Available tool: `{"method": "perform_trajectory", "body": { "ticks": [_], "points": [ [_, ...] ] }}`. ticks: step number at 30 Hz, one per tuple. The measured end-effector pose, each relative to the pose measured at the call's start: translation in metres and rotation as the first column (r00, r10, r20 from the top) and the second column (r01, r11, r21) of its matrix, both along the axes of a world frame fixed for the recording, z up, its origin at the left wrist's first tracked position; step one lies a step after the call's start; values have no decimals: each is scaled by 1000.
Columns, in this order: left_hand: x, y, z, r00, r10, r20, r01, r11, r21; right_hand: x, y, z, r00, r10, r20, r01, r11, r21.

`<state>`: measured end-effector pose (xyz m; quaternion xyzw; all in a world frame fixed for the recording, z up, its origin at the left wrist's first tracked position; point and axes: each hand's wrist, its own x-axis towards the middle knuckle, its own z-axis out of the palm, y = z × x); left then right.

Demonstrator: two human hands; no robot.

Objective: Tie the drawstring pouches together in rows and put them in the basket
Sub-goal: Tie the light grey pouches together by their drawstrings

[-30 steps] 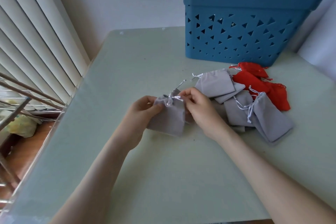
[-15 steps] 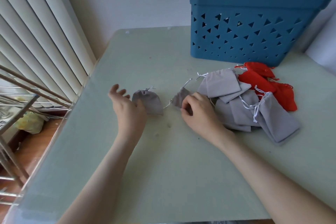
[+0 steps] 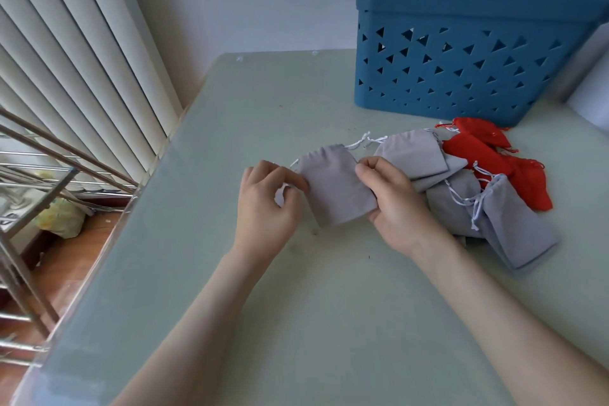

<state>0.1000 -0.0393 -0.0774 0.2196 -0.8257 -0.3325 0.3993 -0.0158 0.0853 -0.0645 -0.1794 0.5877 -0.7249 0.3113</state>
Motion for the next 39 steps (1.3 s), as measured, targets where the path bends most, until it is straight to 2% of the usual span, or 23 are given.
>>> {"method": "perform_trajectory", "body": {
  "ticks": [4, 8, 12, 15, 18, 22, 27, 33, 37, 39],
  "points": [
    [1, 2, 5, 996, -45, 73, 36, 992, 120, -1, -1, 1, 982, 75, 174, -53, 990, -128],
    [0, 4, 12, 996, -16, 85, -19, 917, 399, -6, 2, 0, 959, 116, 259, -72, 982, -173],
    [-4, 0, 11, 994, -103, 27, 56, 721, 691, -9, 4, 0, 937, 213, 276, -161, 966, -201],
    [-6, 0, 14, 982, -183, -43, 143, 577, 804, -8, 4, 1, 919, 286, 271, -241, 952, -187],
    [-4, 1, 18, 972, -201, -121, 209, 504, 838, -7, 4, 0, 903, 316, 292, -278, 947, -165],
    [-1, -3, 17, 969, -205, -140, 230, 531, 815, -5, 3, 1, 902, 286, 324, -255, 957, -135],
    [0, -5, 17, 960, -229, -164, 266, 545, 795, -5, -2, -6, 962, 136, 235, -123, 990, -70],
    [0, -4, 15, 948, -264, -179, 301, 551, 778, -8, -2, -5, 980, 88, 178, -74, 994, -83],
    [-1, -5, 18, 939, -195, -284, 343, 459, 819, -8, 0, -6, 989, 66, 135, -58, 997, -57],
    [0, -8, 21, 936, -147, -320, 352, 420, 837, -8, 0, -5, 996, 3, 86, 0, 999, -34]
  ]
}}
